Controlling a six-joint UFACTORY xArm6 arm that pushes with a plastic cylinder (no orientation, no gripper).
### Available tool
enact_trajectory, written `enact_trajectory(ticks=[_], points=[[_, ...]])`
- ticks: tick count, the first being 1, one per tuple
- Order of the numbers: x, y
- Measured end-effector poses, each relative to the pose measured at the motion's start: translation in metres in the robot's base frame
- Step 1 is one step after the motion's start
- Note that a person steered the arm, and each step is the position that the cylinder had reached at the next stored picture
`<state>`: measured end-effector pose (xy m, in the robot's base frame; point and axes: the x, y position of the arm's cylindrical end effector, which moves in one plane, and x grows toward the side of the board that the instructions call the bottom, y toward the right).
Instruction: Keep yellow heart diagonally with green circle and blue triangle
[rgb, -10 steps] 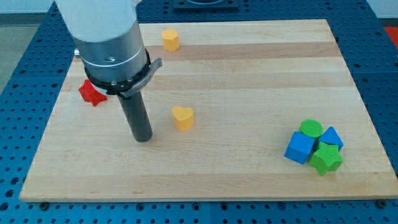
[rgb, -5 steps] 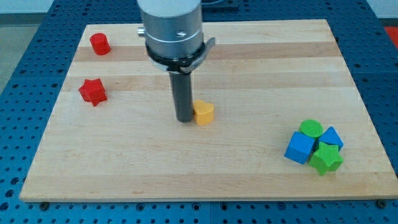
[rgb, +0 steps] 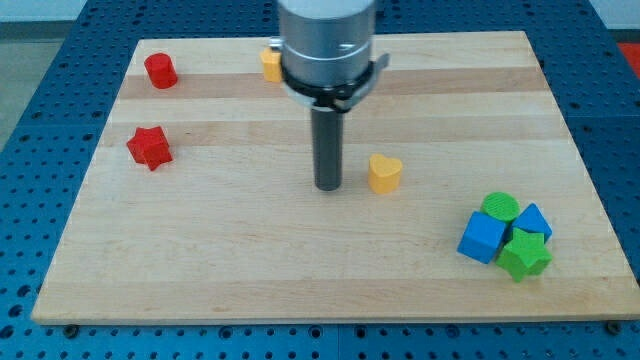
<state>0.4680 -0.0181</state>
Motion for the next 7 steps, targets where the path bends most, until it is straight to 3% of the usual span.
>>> enact_trajectory(ticks=[1,2,4,5,6,7], points=[[-0.001,0.012],[-0.001,0.069],[0.028,0.114],[0.028,0.110],[0.028,0.058],[0.023,0.043]])
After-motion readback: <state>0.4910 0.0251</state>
